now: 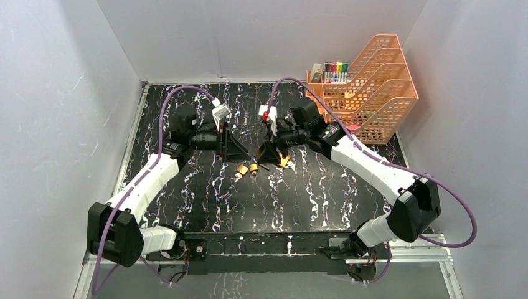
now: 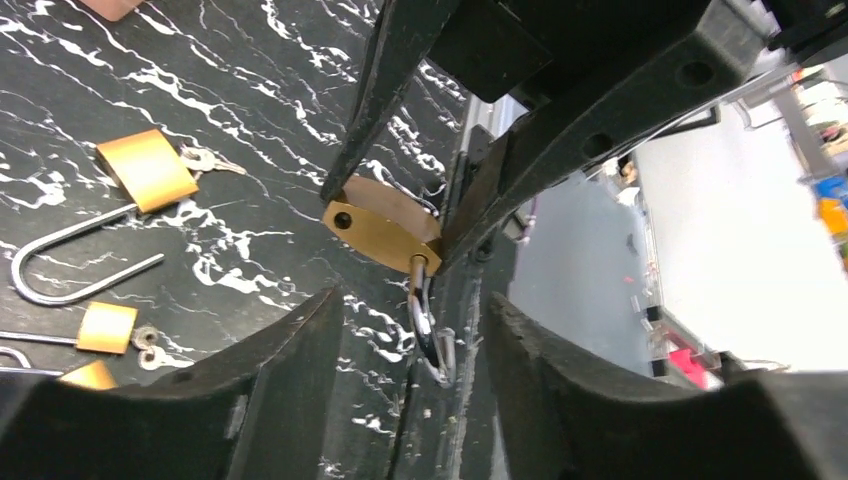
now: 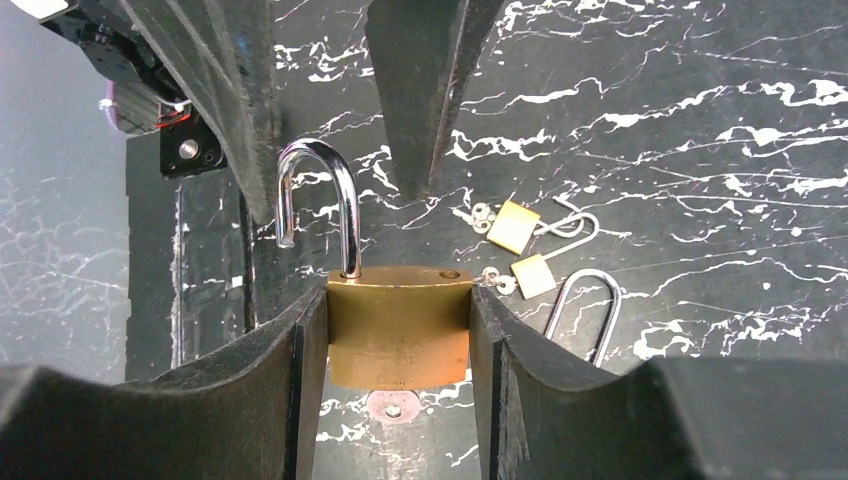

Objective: Lock with the key
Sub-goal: Lock the lock.

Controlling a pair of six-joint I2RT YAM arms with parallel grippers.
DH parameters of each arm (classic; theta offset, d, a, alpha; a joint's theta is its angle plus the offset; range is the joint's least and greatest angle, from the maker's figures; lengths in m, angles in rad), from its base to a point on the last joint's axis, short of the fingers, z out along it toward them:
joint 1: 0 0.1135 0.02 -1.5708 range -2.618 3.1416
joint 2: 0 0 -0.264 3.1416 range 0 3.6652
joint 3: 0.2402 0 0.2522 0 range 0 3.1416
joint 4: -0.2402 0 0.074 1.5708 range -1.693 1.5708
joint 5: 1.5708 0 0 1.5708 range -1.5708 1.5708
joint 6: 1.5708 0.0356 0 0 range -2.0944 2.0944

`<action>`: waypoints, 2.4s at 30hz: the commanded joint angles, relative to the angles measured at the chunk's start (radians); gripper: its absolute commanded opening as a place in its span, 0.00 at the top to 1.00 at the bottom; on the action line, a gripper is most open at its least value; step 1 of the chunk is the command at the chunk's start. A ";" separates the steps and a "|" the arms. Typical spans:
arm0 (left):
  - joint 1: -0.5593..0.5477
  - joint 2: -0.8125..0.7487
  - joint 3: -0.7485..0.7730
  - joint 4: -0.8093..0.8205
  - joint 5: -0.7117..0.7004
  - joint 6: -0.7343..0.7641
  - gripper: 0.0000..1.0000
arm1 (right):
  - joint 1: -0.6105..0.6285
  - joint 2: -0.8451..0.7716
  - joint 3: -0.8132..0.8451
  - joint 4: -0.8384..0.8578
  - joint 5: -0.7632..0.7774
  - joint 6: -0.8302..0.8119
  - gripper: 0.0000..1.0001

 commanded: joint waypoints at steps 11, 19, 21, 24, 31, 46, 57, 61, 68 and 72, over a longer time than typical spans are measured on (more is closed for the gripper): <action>-0.046 -0.051 0.017 -0.019 -0.024 0.064 1.00 | -0.006 -0.102 0.075 0.043 0.042 0.044 0.25; -0.044 -0.134 0.025 0.312 -0.150 -0.033 1.00 | -0.157 -0.480 -0.346 0.731 0.342 0.278 0.01; -0.044 -0.120 0.039 0.406 -0.134 -0.070 1.00 | -0.178 -0.537 -0.472 0.928 0.266 0.317 0.01; -0.044 -0.079 0.062 0.573 -0.077 -0.157 1.00 | -0.180 -0.486 -0.439 0.917 0.063 0.319 0.01; -0.044 -0.028 0.089 0.837 -0.025 -0.284 1.00 | -0.180 -0.427 -0.470 1.146 -0.090 0.362 0.09; -0.047 -0.029 0.089 1.011 -0.102 -0.397 1.00 | -0.180 -0.306 -0.368 1.209 -0.185 0.454 0.32; -0.052 -0.024 0.074 1.033 -0.088 -0.395 1.00 | -0.180 -0.244 -0.335 1.318 -0.196 0.547 0.51; -0.052 -0.018 0.070 1.034 -0.079 -0.389 1.00 | -0.180 -0.211 -0.303 1.343 -0.231 0.591 0.73; -0.051 0.002 0.084 1.032 -0.040 -0.419 0.72 | -0.193 -0.169 -0.203 1.181 -0.319 0.606 1.00; -0.047 -0.024 0.089 0.963 -0.015 -0.390 0.02 | -0.249 -0.178 -0.170 1.135 -0.416 0.642 1.00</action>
